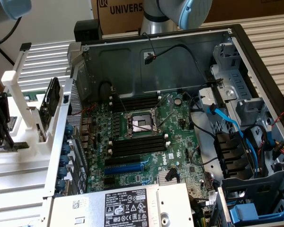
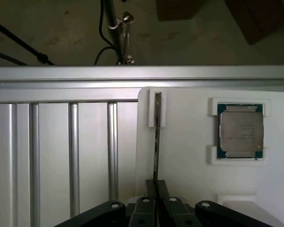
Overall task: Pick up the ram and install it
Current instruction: 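Pick up the ram and move it above insertion slot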
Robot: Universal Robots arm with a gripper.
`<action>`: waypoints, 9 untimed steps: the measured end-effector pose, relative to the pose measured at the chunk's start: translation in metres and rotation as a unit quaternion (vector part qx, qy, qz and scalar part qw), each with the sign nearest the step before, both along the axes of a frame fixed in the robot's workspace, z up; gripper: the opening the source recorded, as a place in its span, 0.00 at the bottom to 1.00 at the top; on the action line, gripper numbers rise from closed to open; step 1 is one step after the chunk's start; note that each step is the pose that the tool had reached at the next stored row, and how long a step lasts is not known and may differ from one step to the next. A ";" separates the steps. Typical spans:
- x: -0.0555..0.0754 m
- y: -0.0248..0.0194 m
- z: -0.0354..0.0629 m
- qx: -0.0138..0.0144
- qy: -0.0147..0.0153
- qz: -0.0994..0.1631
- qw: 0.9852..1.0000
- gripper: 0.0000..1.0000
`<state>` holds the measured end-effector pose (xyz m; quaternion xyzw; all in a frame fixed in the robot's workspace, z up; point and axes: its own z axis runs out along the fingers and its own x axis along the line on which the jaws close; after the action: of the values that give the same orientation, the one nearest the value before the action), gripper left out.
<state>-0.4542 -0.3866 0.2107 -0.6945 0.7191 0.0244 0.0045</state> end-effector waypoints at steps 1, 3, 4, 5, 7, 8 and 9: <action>0.000 0.0000 0.0034 0.000 0.000 0.000 1.000 0.13; 0.000 0.0000 0.0106 0.000 0.000 0.000 1.000 0.13; 0.000 0.0000 0.0146 -0.001 0.000 -0.001 1.000 0.13; 0.000 0.0000 0.0181 -0.001 0.000 -0.001 1.000 0.13; 0.000 0.0000 0.0251 -0.002 0.000 -0.001 1.000 0.13; 0.000 0.0000 0.0285 -0.002 0.000 -0.002 1.000 0.13; 0.000 0.0000 0.0314 -0.003 0.000 -0.002 1.000 0.13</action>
<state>-0.4542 -0.3866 0.2421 -0.6932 0.7204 0.0224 0.0026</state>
